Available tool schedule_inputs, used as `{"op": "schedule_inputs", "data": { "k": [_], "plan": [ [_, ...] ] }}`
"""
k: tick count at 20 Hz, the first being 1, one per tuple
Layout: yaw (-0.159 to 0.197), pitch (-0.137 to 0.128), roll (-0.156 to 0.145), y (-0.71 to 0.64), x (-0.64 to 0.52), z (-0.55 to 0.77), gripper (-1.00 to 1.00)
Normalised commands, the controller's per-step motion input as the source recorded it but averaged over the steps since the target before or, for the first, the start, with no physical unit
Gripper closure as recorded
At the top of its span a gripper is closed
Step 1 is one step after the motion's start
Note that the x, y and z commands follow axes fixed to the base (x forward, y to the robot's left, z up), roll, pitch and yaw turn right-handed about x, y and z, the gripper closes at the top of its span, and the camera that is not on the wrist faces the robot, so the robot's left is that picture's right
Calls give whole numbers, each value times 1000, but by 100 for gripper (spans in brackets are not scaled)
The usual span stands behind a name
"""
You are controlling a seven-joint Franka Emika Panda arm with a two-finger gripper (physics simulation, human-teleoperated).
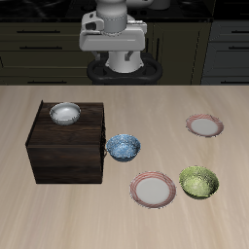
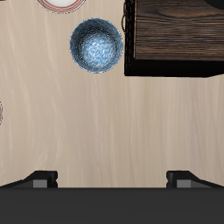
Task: Place the white bowl onto the plate that is on the left side of the table
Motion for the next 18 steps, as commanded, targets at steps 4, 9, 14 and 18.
{"op": "schedule_inputs", "data": {
  "k": [4,9,14,18],
  "plan": [
    [18,-9,-15,-232,234,110,-100],
    [4,23,5,-244,347,102,-100],
    [-6,20,-11,-322,368,91,-100],
    [-15,0,-53,-402,313,126,-100]
  ]
}}
